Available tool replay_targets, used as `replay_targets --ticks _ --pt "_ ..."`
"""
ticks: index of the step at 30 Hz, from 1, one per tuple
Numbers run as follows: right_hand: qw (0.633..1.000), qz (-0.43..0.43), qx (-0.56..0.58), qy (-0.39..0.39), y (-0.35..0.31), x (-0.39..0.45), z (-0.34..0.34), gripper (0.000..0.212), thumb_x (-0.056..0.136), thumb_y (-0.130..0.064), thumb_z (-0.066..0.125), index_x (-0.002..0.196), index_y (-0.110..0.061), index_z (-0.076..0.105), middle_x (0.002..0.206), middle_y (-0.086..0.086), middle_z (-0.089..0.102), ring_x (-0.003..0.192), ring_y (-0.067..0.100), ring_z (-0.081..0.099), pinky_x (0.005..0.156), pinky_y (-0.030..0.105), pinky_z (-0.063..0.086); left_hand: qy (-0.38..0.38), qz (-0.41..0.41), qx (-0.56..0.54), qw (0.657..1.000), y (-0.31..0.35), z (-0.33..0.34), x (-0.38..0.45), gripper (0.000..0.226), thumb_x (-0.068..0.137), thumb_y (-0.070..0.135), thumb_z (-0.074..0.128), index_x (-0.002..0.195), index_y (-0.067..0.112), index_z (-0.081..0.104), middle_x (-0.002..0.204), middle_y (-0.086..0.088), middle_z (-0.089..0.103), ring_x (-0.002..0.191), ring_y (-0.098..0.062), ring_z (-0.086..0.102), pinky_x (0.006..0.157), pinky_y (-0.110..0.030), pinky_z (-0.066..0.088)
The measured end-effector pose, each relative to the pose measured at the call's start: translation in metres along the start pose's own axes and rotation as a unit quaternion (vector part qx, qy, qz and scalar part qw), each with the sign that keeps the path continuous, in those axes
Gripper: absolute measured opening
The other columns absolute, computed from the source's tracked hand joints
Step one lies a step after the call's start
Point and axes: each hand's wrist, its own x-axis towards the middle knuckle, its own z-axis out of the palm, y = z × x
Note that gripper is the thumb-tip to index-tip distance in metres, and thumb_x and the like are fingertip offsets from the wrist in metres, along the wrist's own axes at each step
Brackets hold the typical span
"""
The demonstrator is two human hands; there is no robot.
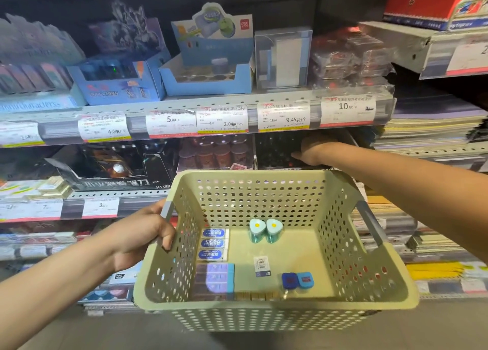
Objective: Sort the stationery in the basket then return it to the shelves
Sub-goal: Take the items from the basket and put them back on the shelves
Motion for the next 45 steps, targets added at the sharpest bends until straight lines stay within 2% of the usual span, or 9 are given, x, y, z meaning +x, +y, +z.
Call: replay_targets --ticks 7,11,16,19,26,30,35,40,45 --pt "0.999 -0.017 0.037 -0.021 0.007 -0.003 0.000 0.057 0.098 -0.048 0.032 0.137 -0.007 0.043 0.143 0.012 0.043 0.131 0.031 0.042 0.105 0.037 0.035 -0.012 0.002 -0.005 1.000 0.004 -0.002 0.000 0.071 0.039 -0.011 0.041 0.107 0.006 0.054 0.071 -0.022 0.058 0.047 -0.026 0.054 0.047 -0.027 0.047" --pt "0.994 -0.062 0.061 0.070 0.010 -0.018 -0.001 0.055 0.097 -0.044 0.038 0.141 -0.011 0.035 0.144 0.013 0.042 0.130 0.033 0.042 0.101 0.036 0.037 -0.019 0.009 -0.016 1.000 0.006 0.001 -0.003 0.068 0.040 -0.013 0.039 0.101 0.009 0.057 0.066 -0.022 0.061 0.045 -0.026 0.057 0.042 -0.026 0.047" --pt "0.972 -0.164 0.117 0.123 0.021 -0.039 -0.008 0.040 0.095 -0.038 0.047 0.108 -0.002 0.058 0.096 0.015 0.062 0.091 0.032 0.057 0.074 0.031 0.041 -0.006 0.008 -0.012 1.000 0.003 0.001 -0.002 0.074 0.040 -0.012 0.039 0.110 0.008 0.054 0.074 -0.024 0.059 0.046 -0.026 0.056 0.042 -0.026 0.047" --pt "0.953 -0.241 0.118 0.142 0.027 -0.058 -0.005 0.026 0.092 -0.034 0.053 0.081 -0.010 0.052 0.074 0.002 0.051 0.076 0.025 0.050 0.065 0.031 0.035 0.000 0.009 -0.015 1.000 0.002 0.001 -0.003 0.074 0.040 -0.012 0.039 0.109 0.009 0.055 0.067 -0.021 0.060 0.044 -0.025 0.057 0.042 -0.026 0.047" --pt "0.895 -0.416 -0.038 0.160 0.011 -0.110 -0.004 0.026 0.093 -0.034 0.048 0.073 -0.019 0.053 0.074 -0.007 0.046 0.065 0.014 0.046 0.060 0.026 0.035 0.015 0.017 0.002 1.000 -0.002 0.004 -0.008 0.072 0.039 -0.011 0.040 0.108 0.004 0.054 0.063 -0.016 0.057 0.046 -0.024 0.055 0.046 -0.024 0.047" --pt "0.882 -0.453 -0.103 0.078 -0.019 -0.116 -0.001 0.023 0.092 -0.031 0.045 0.094 -0.017 0.063 0.096 -0.003 0.061 0.086 0.019 0.059 0.072 0.034 0.049 0.017 0.018 -0.002 1.000 0.001 0.010 -0.013 0.069 0.040 -0.011 0.039 0.104 0.008 0.054 0.053 -0.009 0.056 0.042 -0.020 0.054 0.046 -0.022 0.046" --pt "0.866 -0.459 -0.196 0.013 -0.050 -0.099 0.016 0.025 0.088 -0.024 0.052 0.109 -0.015 0.060 0.112 0.004 0.060 0.100 0.027 0.059 0.071 0.034 0.050 0.022 0.018 -0.006 1.000 0.002 0.015 -0.017 0.069 0.040 -0.011 0.039 0.105 0.008 0.055 0.059 -0.013 0.059 0.047 -0.022 0.057 0.047 -0.025 0.049" --pt "0.849 -0.461 -0.259 0.006 -0.071 -0.094 0.023 0.013 0.085 -0.017 0.055 0.094 -0.009 0.060 0.094 0.008 0.062 0.081 0.028 0.060 0.057 0.033 0.044 0.019 0.011 -0.005 1.000 0.005 0.018 -0.023 0.055 0.060 -0.021 0.038 0.100 0.011 0.056 0.059 -0.013 0.060 0.047 -0.022 0.059 0.047 -0.026 0.049" --pt "0.809 -0.495 -0.316 0.024 -0.079 -0.103 0.024 0.015 0.087 -0.019 0.055 0.093 -0.007 0.062 0.082 0.006 0.050 0.074 0.025 0.051 0.063 0.033 0.050 0.035 0.017 -0.010 0.999 0.005 0.018 -0.028 0.064 0.041 -0.011 0.040 0.098 0.012 0.057 0.061 -0.013 0.059 0.048 -0.021 0.058 0.046 -0.025 0.049"
